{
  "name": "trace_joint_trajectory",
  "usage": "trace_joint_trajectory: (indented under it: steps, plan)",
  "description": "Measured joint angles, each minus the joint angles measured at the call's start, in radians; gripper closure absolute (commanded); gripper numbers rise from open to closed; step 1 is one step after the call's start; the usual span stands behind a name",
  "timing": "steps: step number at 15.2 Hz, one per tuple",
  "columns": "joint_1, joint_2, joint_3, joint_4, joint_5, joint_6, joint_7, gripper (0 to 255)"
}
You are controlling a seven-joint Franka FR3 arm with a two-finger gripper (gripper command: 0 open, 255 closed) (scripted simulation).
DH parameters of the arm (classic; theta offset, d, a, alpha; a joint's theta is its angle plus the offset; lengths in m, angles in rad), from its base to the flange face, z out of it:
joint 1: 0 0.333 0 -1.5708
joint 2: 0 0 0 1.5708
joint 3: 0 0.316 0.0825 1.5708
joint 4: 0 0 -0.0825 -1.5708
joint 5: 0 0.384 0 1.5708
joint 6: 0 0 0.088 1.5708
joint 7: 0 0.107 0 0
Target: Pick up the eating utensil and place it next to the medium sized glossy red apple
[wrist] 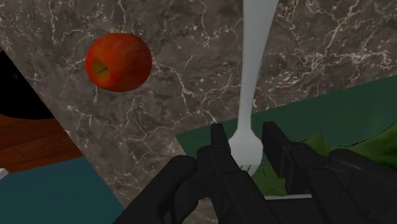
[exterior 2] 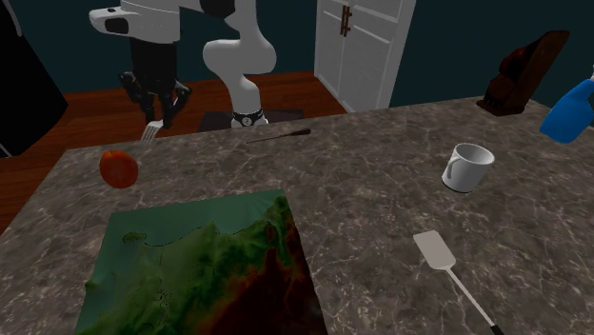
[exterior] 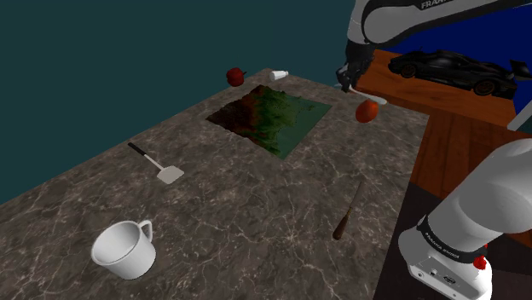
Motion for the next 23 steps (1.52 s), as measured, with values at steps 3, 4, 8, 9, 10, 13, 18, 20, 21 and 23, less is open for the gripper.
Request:
trace_joint_trajectory:
  steps: [3, 4, 8, 9, 10, 13, 18, 20, 21, 23]
  plan:
    - [-0.026, -0.041, -0.049, -0.043, -0.018, 0.017, -0.060, 255]
    - [-0.036, -0.062, -0.067, -0.059, -0.025, 0.016, -0.083, 255]
    - [-0.053, -0.070, -0.095, -0.106, -0.043, 0.063, -0.106, 255]
    - [-0.054, -0.064, -0.096, -0.115, -0.046, 0.077, -0.103, 255]
    - [-0.056, -0.060, -0.098, -0.124, -0.049, 0.090, -0.102, 255]
    - [-0.059, -0.042, -0.101, -0.151, -0.058, 0.134, -0.091, 255]
    - [-0.067, -0.011, -0.105, -0.198, -0.076, 0.212, -0.072, 255]
    - [-0.070, 0.004, -0.105, -0.213, -0.083, 0.241, -0.064, 255]
    - [-0.072, 0.017, -0.106, -0.219, -0.087, 0.259, -0.059, 255]
    - [-0.076, 0.033, -0.107, -0.234, -0.096, 0.289, -0.051, 255]
